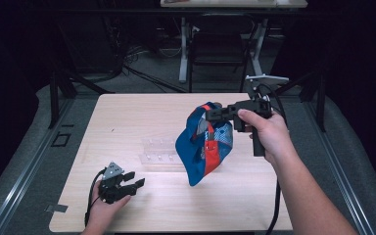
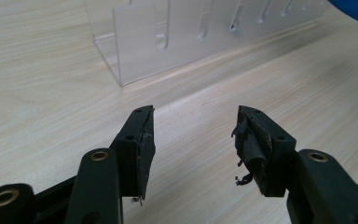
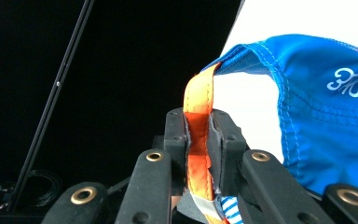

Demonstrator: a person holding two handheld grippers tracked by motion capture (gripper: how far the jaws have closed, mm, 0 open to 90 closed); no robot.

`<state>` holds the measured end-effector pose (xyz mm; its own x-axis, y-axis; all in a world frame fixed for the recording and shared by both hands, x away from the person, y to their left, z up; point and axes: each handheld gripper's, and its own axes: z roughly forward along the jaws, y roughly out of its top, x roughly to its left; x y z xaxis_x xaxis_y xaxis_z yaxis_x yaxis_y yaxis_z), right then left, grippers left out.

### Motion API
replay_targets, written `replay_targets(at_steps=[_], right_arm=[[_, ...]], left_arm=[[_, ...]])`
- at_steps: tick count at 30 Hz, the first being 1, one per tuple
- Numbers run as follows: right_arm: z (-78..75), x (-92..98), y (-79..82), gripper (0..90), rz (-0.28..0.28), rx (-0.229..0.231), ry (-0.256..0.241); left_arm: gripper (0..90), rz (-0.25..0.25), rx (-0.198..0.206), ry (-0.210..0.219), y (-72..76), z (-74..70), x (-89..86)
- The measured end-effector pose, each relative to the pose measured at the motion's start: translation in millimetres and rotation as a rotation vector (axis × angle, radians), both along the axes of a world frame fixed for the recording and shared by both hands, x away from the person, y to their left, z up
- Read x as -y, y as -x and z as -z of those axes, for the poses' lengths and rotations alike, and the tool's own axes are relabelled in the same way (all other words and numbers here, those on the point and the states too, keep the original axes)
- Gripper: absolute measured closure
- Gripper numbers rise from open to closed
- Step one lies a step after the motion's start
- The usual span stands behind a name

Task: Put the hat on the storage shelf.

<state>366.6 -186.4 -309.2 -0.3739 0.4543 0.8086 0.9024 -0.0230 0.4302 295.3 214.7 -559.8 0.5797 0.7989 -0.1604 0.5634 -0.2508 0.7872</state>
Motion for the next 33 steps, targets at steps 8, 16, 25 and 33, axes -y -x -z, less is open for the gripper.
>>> replay_targets(at_steps=[8,16,25,33], right_arm=[[-3.3,-6.4,-10.7,78.3,0.016,0.003,-0.013],[-2.4,-14.5,-18.4,78.3,0.021,0.001,-0.020],[-2.7,-17.1,-30.6,78.3,0.052,-0.007,-0.040],[-4.4,-13.1,-39.6,78.3,0.104,0.000,-0.038]], left_arm=[[49.0,0.032,0.032,0.017,2.7,-5.8,5.8],[49.1,0.037,0.056,0.028,5.7,-12.6,12.2],[48.7,0.091,0.095,0.020,11.7,-32.3,28.7],[49.2,0.105,0.104,0.025,9.7,-36.1,35.7]])
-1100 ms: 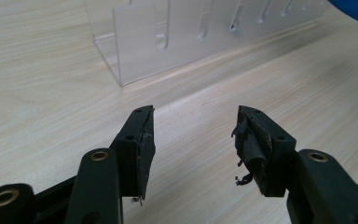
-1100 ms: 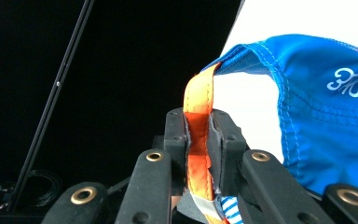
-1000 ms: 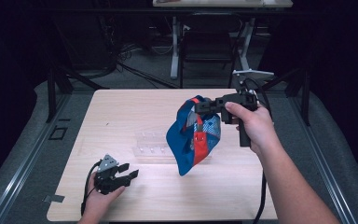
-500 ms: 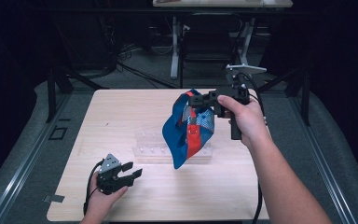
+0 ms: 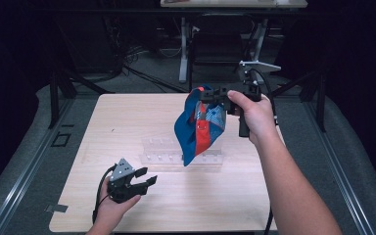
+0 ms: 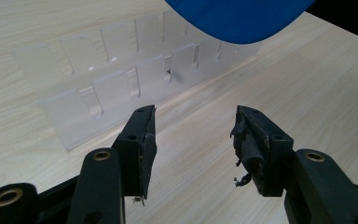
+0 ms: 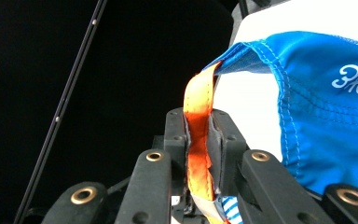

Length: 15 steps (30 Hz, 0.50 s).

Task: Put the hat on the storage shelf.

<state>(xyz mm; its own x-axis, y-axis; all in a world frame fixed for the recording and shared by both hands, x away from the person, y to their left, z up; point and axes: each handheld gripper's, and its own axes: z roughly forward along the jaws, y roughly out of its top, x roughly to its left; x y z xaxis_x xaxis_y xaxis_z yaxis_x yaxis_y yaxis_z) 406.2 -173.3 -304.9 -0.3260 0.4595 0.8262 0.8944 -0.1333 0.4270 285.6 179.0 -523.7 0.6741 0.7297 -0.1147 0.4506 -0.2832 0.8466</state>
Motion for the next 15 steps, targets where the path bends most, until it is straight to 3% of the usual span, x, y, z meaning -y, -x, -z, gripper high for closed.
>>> replay_targets(at_steps=[15], right_arm=[[7.6,-5.7,-11.1,78.3,0.064,-0.006,0.005]], left_arm=[[49.3,0.037,0.037,-0.014,-14.3,-15.4,33.2]])
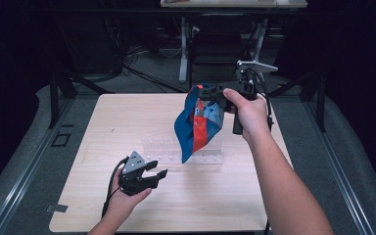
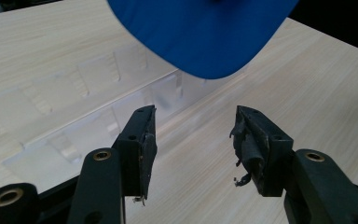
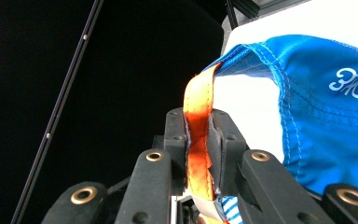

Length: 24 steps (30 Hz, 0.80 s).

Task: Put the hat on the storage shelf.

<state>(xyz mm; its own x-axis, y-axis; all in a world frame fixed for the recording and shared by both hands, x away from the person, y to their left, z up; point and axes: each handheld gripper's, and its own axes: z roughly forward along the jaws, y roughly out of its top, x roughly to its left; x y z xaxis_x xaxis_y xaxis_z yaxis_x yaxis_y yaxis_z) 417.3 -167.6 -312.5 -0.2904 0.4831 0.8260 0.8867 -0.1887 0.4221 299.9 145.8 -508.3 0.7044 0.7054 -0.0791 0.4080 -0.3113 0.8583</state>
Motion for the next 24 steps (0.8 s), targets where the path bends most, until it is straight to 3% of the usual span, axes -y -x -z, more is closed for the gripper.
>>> replay_targets(at_steps=[14,24], right_arm=[[7.0,7.4,1.4,78.3,0.031,-0.009,0.020],[13.0,-3.7,5.3,78.2,-0.009,-0.018,0.009]], left_arm=[[49.2,0.004,0.011,-0.026,-8.7,-2.0,17.3],[50.1,0.020,0.035,-0.034,-13.9,-8.0,28.1]])
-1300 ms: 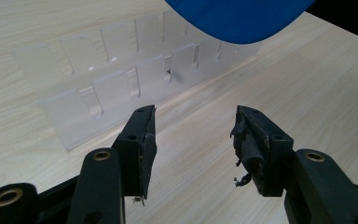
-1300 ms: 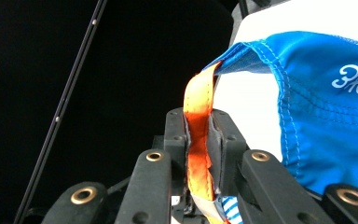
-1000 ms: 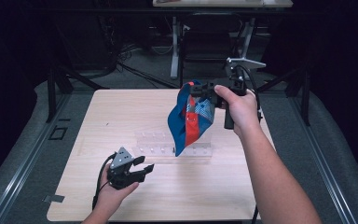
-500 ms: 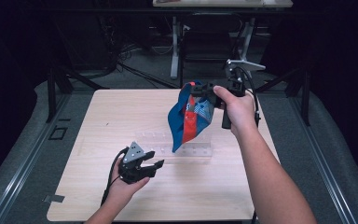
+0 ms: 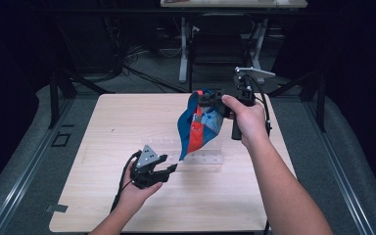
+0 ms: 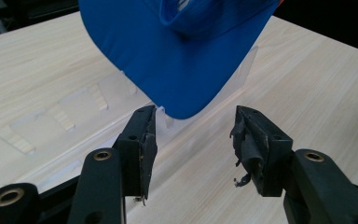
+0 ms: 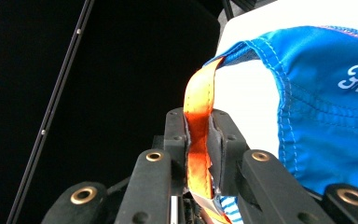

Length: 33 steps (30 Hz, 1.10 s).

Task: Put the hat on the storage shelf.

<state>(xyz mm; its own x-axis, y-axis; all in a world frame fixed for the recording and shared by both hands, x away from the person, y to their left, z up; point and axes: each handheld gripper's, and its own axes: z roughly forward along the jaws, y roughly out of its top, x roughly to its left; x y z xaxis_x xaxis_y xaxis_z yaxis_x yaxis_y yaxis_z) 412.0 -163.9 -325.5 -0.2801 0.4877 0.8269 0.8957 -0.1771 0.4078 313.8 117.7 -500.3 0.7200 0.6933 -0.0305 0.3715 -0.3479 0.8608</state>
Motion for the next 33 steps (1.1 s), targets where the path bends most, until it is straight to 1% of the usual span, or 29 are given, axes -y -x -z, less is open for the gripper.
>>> replay_targets(at_steps=[9,12,14,18,23,29,31,33], right_arm=[[4.6,-5.4,0.2,78.2,-0.018,-0.007,-0.009],[6.4,-6.4,0.1,78.2,-0.024,-0.009,-0.007],[6.9,-7.4,0.2,78.2,-0.023,-0.009,-0.011],[8.9,-10.4,0.8,78.2,-0.027,-0.011,-0.017],[11.6,-11.5,0.9,78.2,-0.035,-0.016,-0.017],[14.0,-11.1,0.8,78.2,-0.038,-0.018,-0.018],[15.0,-11.0,0.6,78.2,-0.041,-0.021,-0.016],[15.9,-11.3,0.5,78.2,-0.041,-0.024,-0.016]], left_arm=[[54.5,0.005,0.005,-0.020,-4.0,-0.6,8.2],[56.2,0.010,0.003,-0.017,-4.9,-0.5,11.9],[58.6,0.009,0.004,-0.021,-5.2,-0.4,14.7],[66.8,0.003,0.014,-0.044,-6.7,0.3,19.6],[75.3,0.002,0.013,-0.074,-8.7,2.0,21.5],[81.9,0.011,0.004,-0.095,-10.2,4.3,21.6],[85.8,0.015,0.001,-0.101,-10.1,5.1,21.2],[86.7,0.016,0.003,-0.102,-9.8,5.7,20.5]])
